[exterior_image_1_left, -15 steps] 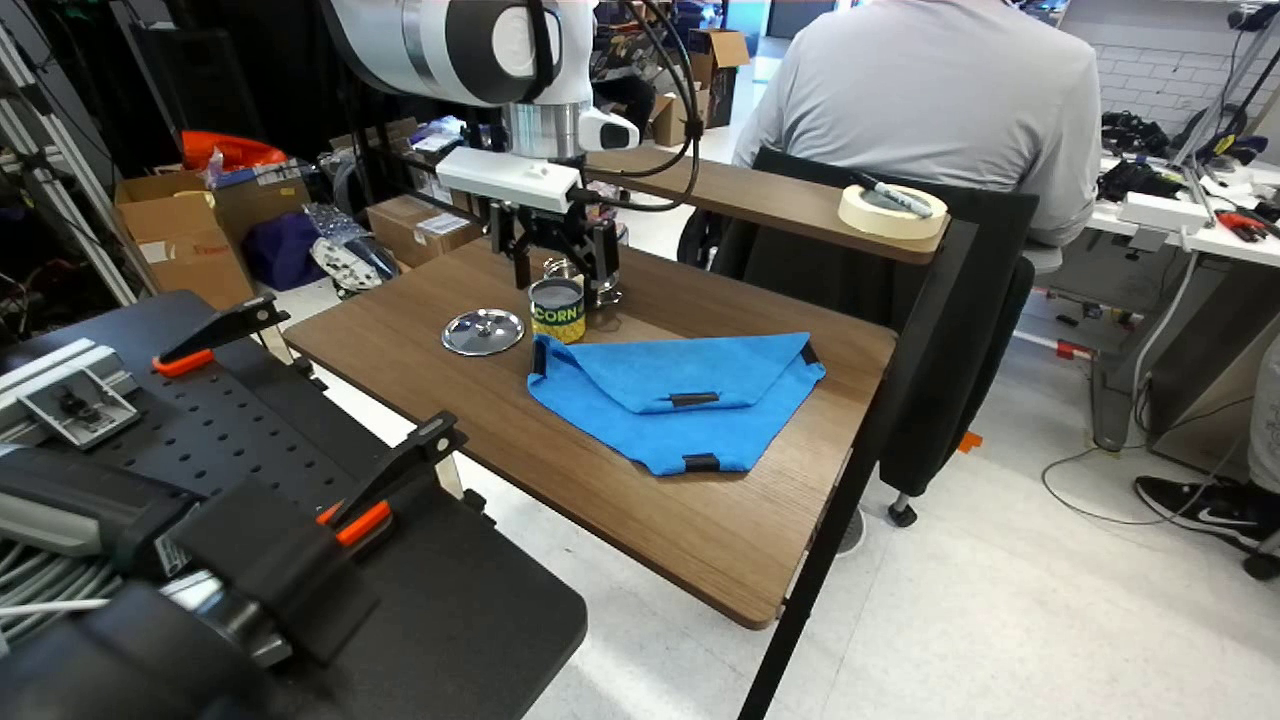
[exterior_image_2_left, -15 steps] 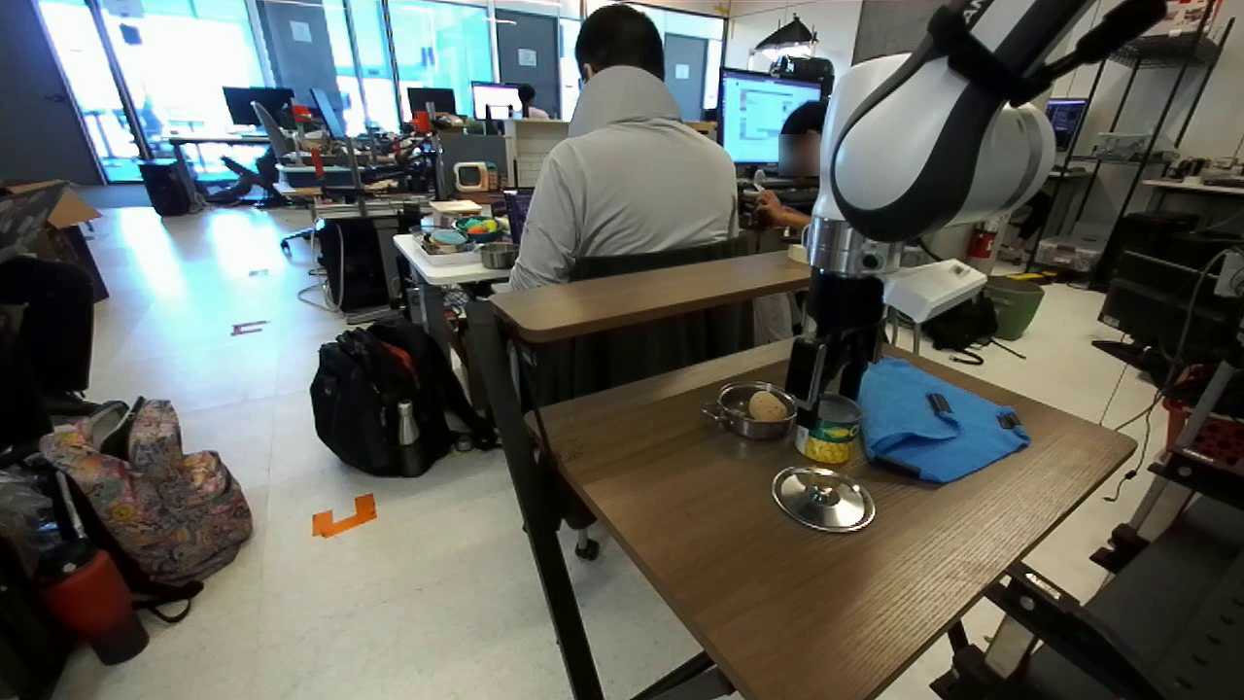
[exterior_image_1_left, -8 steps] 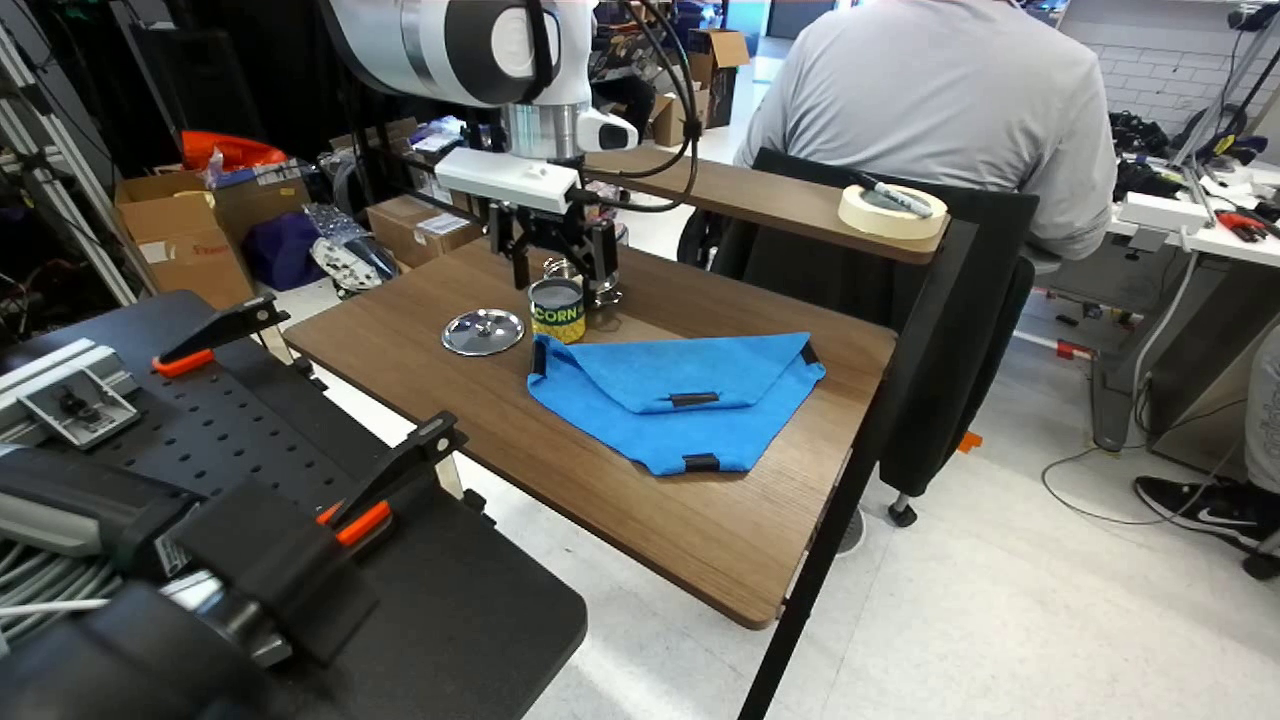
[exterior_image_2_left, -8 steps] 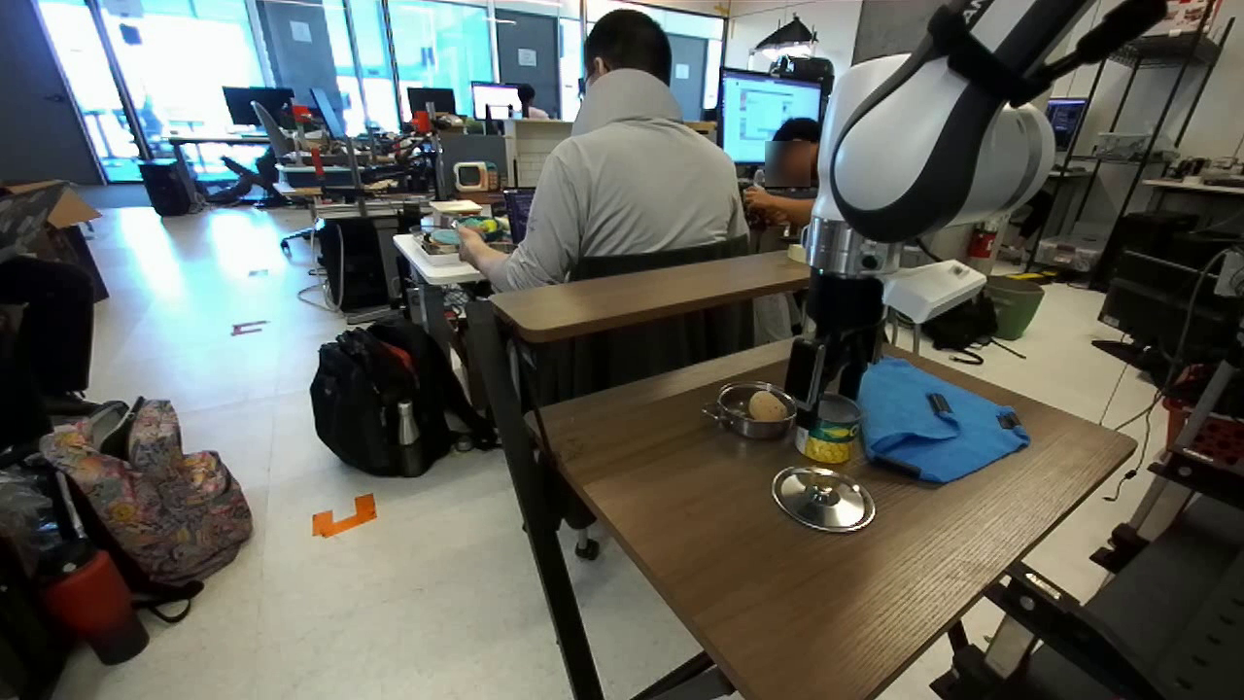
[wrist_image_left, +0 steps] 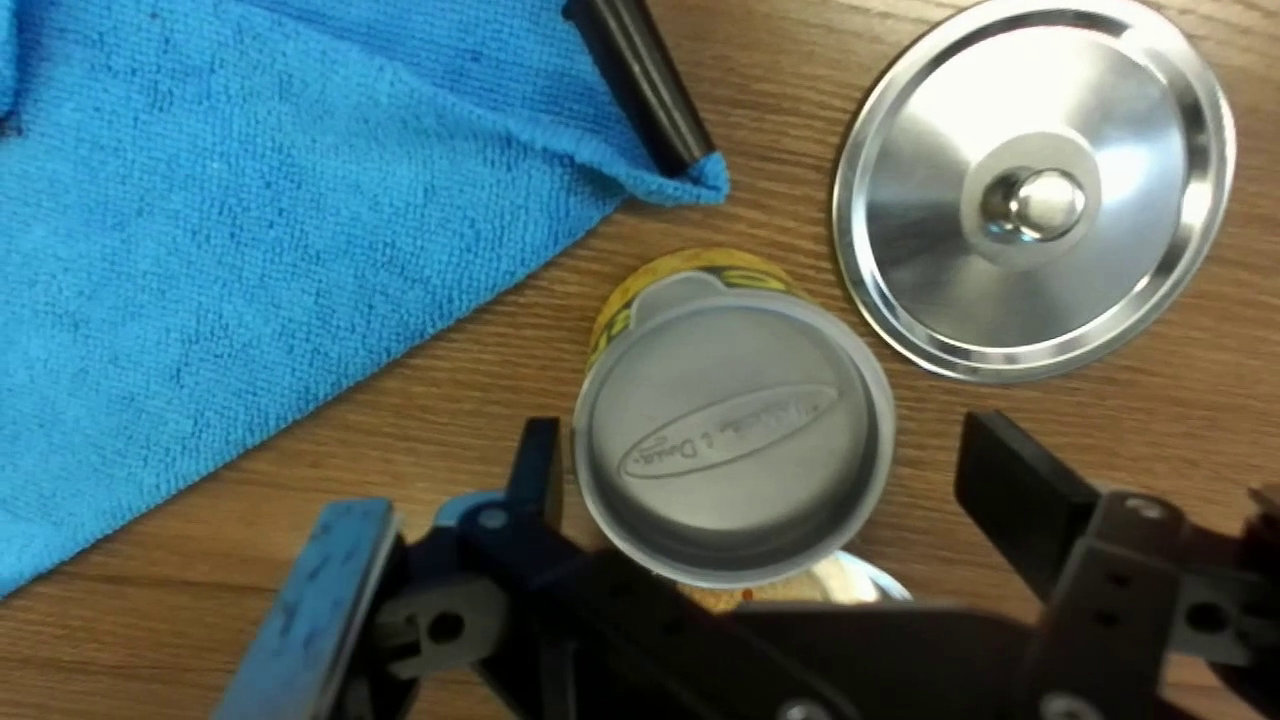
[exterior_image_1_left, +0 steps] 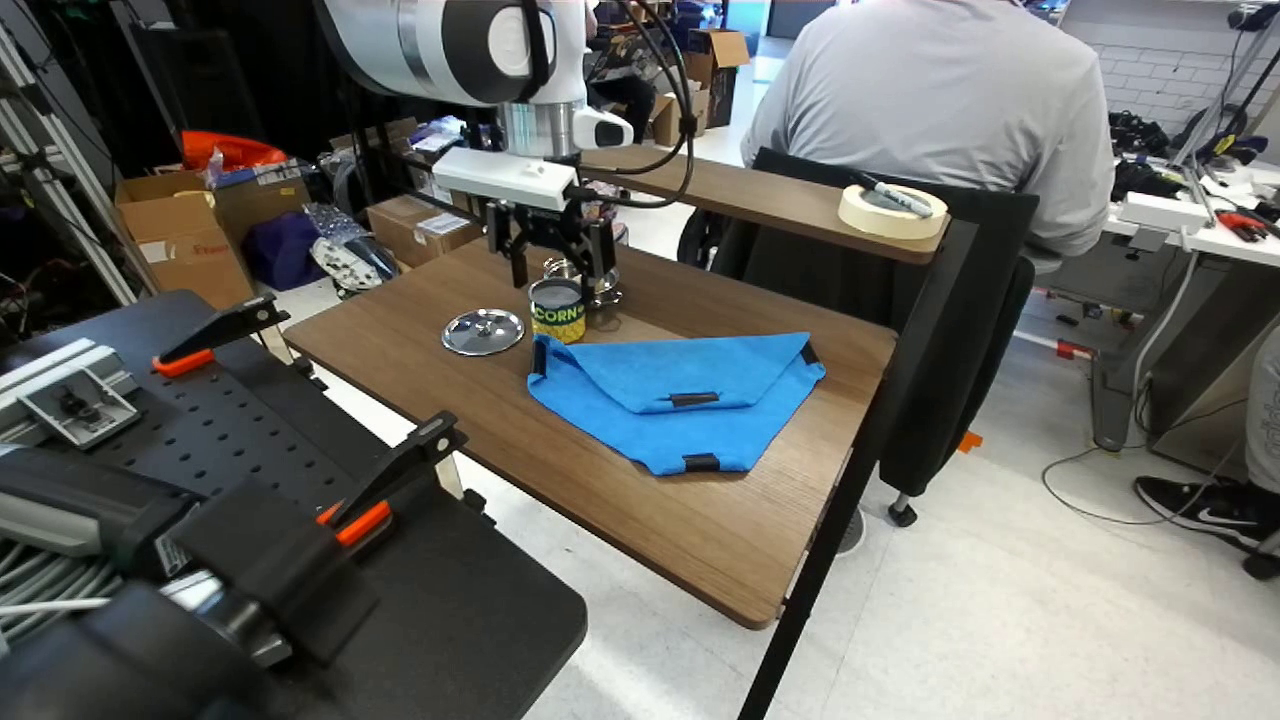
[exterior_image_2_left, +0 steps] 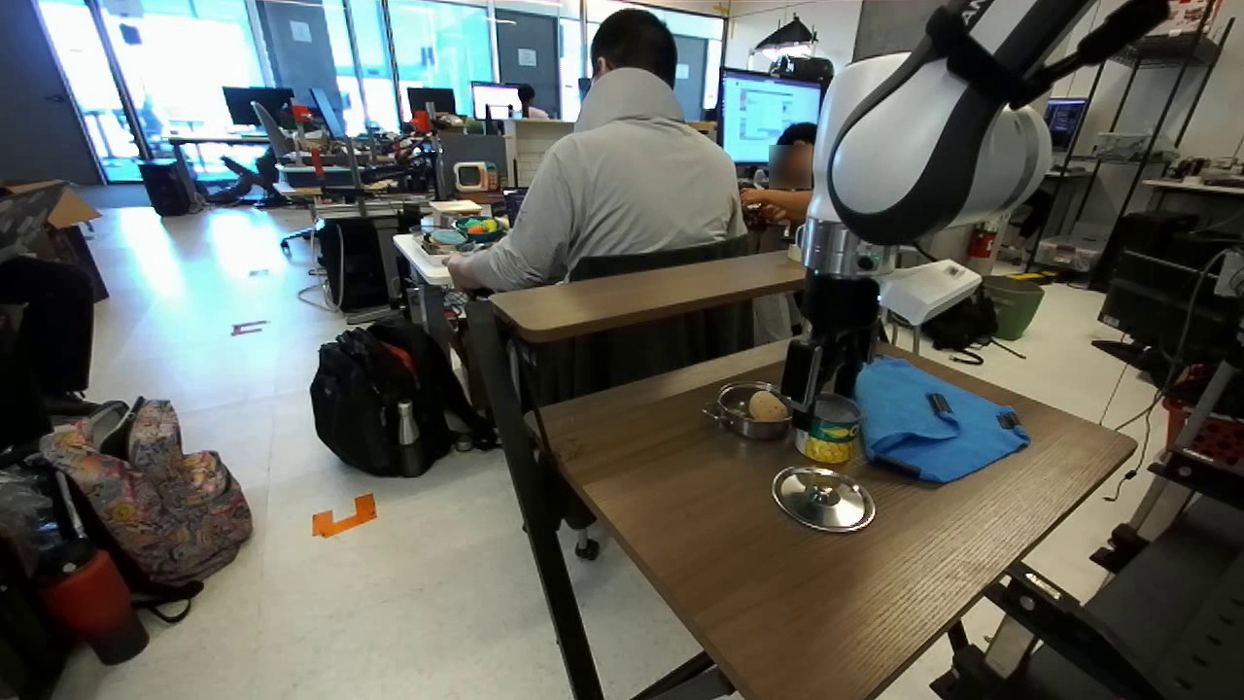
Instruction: Move the can to the left of the silver pot
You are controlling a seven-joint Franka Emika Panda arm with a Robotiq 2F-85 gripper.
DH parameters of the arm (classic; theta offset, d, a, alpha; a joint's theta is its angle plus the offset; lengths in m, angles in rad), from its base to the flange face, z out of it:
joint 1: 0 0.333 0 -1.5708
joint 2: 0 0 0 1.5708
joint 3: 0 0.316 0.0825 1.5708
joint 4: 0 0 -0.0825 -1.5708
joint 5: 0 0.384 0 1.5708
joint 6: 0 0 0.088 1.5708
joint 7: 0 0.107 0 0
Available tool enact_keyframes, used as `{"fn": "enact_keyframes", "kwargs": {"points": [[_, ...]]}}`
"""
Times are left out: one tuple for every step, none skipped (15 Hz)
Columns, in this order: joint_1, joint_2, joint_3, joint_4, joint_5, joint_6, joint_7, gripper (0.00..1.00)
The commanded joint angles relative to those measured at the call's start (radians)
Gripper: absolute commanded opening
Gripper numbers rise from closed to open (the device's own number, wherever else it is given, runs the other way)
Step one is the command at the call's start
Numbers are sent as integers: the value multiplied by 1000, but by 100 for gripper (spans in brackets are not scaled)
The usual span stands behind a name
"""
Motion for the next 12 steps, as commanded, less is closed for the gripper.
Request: {"fn": "enact_keyframes", "kwargs": {"points": [[5, 19, -12, 18, -19, 14, 24, 100], [5, 20, -14, 18, -18, 17, 25, 100], [6, 23, -17, 20, -20, 15, 26, 100], [9, 27, -21, 23, -24, 15, 28, 100], [10, 32, -21, 27, -26, 16, 26, 75], [10, 36, -22, 30, -28, 15, 25, 72], [10, 38, -21, 32, -29, 13, 23, 65], [4, 38, -16, 32, -26, 11, 16, 56], [3, 37, -15, 30, -25, 12, 14, 49], [-2, 33, -12, 27, -23, 11, 8, 46], [-6, 31, -8, 24, -22, 11, 3, 46], [-3, 26, -11, 17, -23, 9, 8, 46]]}}
